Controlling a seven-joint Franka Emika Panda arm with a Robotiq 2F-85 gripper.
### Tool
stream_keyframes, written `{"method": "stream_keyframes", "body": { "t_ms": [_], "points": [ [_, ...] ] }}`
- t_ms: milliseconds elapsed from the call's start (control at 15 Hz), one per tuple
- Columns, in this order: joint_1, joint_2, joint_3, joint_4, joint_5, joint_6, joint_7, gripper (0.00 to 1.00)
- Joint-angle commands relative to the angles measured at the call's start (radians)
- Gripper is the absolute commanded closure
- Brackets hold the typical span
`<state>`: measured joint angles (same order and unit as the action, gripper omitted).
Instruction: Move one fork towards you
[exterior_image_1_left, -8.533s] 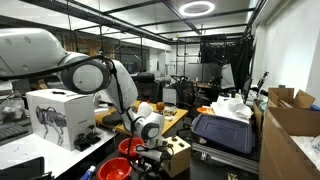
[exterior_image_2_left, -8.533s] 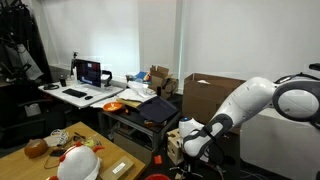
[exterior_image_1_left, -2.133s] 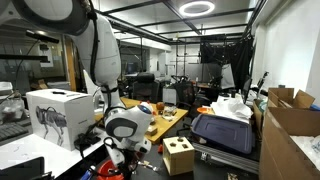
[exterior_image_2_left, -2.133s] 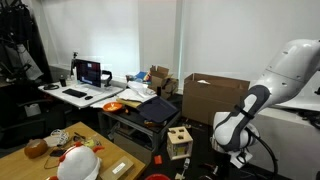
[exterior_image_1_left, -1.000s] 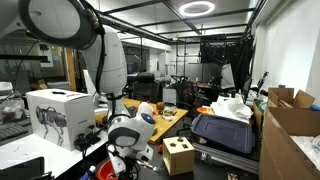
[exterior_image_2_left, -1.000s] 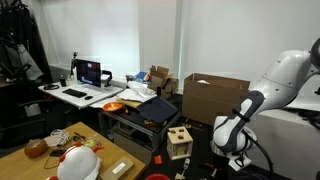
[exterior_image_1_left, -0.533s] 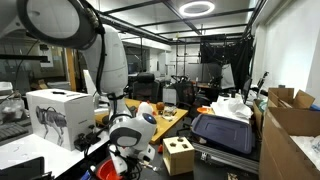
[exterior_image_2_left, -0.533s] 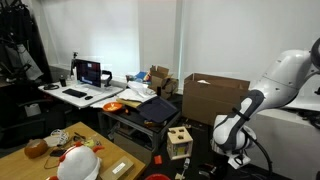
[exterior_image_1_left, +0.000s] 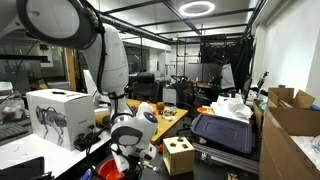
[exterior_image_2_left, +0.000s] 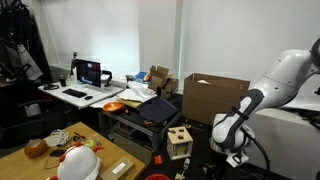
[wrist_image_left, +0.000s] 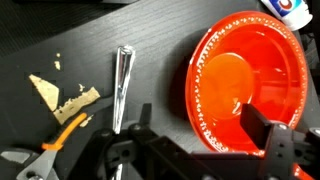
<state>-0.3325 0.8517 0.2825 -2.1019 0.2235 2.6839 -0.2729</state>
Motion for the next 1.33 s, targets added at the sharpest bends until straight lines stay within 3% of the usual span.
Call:
{"method": "stream_keyframes", "body": {
  "t_ms": [0, 400, 1000, 1267],
  "points": [
    [0.031, -0.045, -0.025, -0.013, -0.003, 0.001, 0.003, 0.00],
    [0.076, -0.148, -0.063, -0.038, -0.016, -0.029, 0.028, 0.00],
    [0.234, -0.334, -0.171, -0.059, -0.077, -0.094, 0.134, 0.00],
    [0.279, -0.390, -0.170, -0.035, -0.079, -0.153, 0.172, 0.00]
  ]
}}
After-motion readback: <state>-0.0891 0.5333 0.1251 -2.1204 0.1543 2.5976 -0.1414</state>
